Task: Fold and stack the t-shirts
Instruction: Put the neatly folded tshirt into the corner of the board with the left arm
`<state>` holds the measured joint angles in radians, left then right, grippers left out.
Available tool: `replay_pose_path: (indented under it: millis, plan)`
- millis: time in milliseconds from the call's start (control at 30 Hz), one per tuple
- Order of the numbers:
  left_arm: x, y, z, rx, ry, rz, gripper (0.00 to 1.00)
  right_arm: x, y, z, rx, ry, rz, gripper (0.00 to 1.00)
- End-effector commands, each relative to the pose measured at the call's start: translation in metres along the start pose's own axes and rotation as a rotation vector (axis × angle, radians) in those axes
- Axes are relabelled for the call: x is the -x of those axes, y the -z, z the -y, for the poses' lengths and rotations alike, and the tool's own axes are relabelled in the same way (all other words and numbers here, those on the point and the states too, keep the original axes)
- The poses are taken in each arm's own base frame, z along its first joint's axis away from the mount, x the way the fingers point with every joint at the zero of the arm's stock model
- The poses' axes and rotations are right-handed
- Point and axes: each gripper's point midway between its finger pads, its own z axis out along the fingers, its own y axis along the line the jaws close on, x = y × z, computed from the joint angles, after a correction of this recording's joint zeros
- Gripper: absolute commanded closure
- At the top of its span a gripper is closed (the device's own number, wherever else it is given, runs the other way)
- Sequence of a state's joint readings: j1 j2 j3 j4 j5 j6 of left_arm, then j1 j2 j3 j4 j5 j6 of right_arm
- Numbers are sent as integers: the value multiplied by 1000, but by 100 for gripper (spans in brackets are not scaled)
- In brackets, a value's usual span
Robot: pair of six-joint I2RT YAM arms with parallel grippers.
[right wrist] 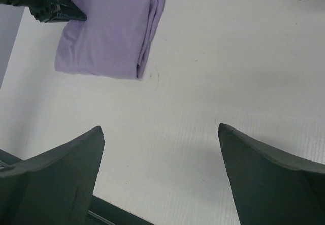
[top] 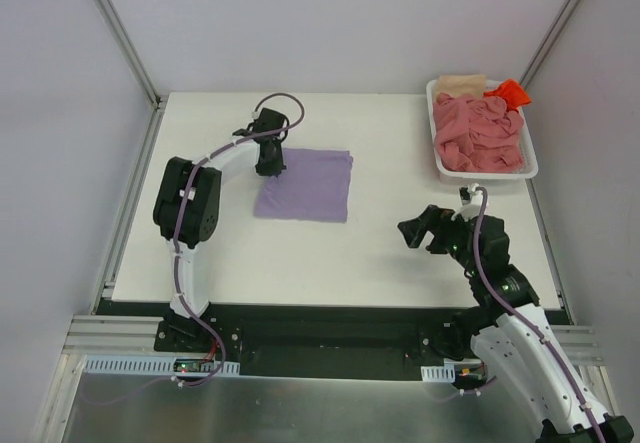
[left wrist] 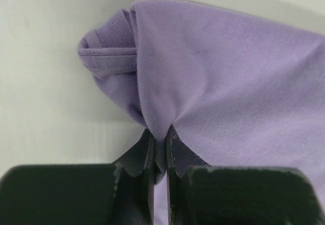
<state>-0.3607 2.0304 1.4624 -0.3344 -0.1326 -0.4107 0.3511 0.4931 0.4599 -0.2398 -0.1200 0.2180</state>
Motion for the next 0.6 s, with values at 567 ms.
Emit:
replay_pose_path:
  millis: [567]
  plan:
    - [178,-51,-78,110,158,186,100,4,-14,26,-125,53,3,4]
